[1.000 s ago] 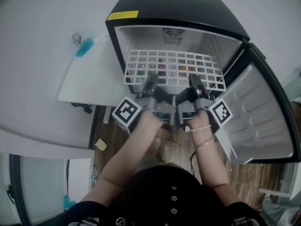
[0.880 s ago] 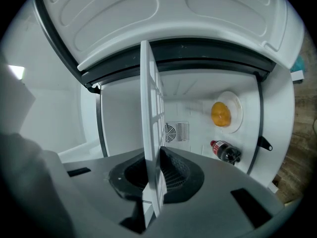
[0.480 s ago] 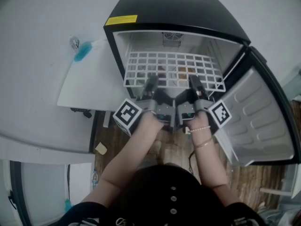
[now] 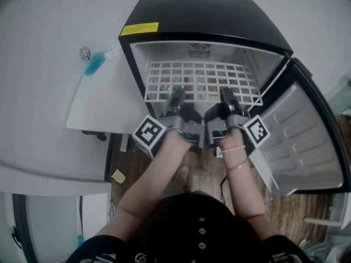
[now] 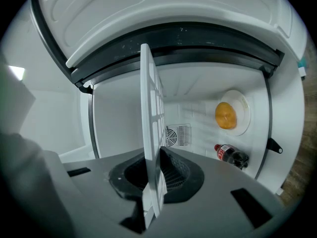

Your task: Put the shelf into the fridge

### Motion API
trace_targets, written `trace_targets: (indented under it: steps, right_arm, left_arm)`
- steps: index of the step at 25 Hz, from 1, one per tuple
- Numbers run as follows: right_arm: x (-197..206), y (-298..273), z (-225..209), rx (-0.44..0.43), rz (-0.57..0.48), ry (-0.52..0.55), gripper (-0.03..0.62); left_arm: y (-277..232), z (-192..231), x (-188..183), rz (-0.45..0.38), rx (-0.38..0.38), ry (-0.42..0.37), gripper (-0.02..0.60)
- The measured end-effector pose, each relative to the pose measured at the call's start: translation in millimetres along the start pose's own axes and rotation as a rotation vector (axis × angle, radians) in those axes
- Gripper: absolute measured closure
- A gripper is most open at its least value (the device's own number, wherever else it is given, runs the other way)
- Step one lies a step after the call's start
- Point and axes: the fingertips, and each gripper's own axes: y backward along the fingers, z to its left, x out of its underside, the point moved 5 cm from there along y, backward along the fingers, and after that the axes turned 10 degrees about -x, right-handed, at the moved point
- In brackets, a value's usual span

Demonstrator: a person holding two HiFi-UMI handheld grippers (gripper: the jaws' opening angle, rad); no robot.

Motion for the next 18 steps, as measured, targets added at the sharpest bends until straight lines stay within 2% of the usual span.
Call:
trace_targets:
  steps: [18]
  right_arm:
    - [6, 4, 9, -0.017, 0.028, 0.004, 0.56]
  left_arm:
    - [12, -7, 2, -0.028, 0.027, -0.016, 0.542]
